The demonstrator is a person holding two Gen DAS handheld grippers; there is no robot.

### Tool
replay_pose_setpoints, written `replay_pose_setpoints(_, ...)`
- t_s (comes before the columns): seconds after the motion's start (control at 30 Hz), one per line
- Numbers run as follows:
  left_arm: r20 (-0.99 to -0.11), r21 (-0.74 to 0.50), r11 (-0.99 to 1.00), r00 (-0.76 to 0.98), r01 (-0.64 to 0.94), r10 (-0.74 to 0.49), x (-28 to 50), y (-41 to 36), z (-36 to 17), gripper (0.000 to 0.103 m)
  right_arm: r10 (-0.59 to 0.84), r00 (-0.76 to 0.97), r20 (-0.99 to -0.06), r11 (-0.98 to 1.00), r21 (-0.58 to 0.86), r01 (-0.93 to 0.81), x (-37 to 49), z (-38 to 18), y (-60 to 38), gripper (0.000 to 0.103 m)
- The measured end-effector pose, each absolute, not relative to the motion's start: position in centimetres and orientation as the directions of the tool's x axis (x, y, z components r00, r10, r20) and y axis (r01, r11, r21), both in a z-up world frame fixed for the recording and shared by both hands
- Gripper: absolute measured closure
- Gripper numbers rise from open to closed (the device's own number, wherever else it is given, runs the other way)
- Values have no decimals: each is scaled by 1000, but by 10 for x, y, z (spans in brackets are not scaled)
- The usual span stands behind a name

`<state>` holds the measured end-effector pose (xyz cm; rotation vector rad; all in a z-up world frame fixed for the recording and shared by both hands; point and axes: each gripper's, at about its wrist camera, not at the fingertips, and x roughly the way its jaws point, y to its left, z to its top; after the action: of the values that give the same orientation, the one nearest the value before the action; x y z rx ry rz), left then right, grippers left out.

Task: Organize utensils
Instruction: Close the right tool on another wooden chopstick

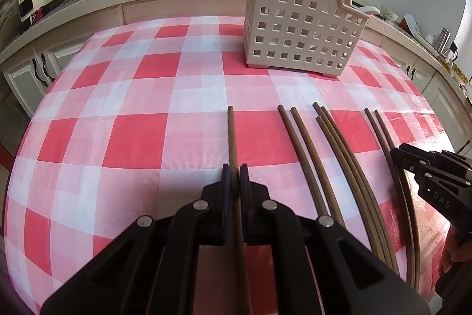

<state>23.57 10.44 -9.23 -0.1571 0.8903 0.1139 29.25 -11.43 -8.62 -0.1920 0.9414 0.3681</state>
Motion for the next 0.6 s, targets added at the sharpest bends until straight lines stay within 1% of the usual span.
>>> replay_pose_setpoints(0.1, -784, -77, 984, 620, -158, 38, 237, 103, -92, 97, 215, 530, -820, 917, -17, -398, 293, -86, -113, 83)
replay_pose_setpoints(0.13, -784, -71, 985, 619, -155, 41, 237, 102, -92, 97, 213, 531, -820, 914, -26, -406, 292, -86, -112, 85)
replay_pose_setpoints(0.17, -784, -61, 987, 619, -149, 45, 237, 101, -92, 97, 217, 529, -820, 910, -26, -413, 292, -86, -111, 92)
replay_pose_setpoints(0.2, -784, -54, 988, 620, -145, 48, 237, 101, -92, 97, 220, 529, -820, 908, -27, -419, 292, -86, -110, 94)
replay_pose_setpoints(0.27, -784, -56, 989, 620, -140, 43, 237, 101, -92, 97, 221, 531, -818, 905, -31, -424, 292, -86, -109, 95)
replay_pose_setpoints(0.43, -791, -97, 986, 612, -132, 4, 239, 108, -91, 97, 264, 516, -815, 905, 25, -424, 294, -86, -118, 97)
replay_pose_setpoints(0.6, -765, -113, 983, 644, -143, 5, 233, 112, -75, 97, 317, 544, -776, 903, 73, -423, 290, -71, -127, 97)
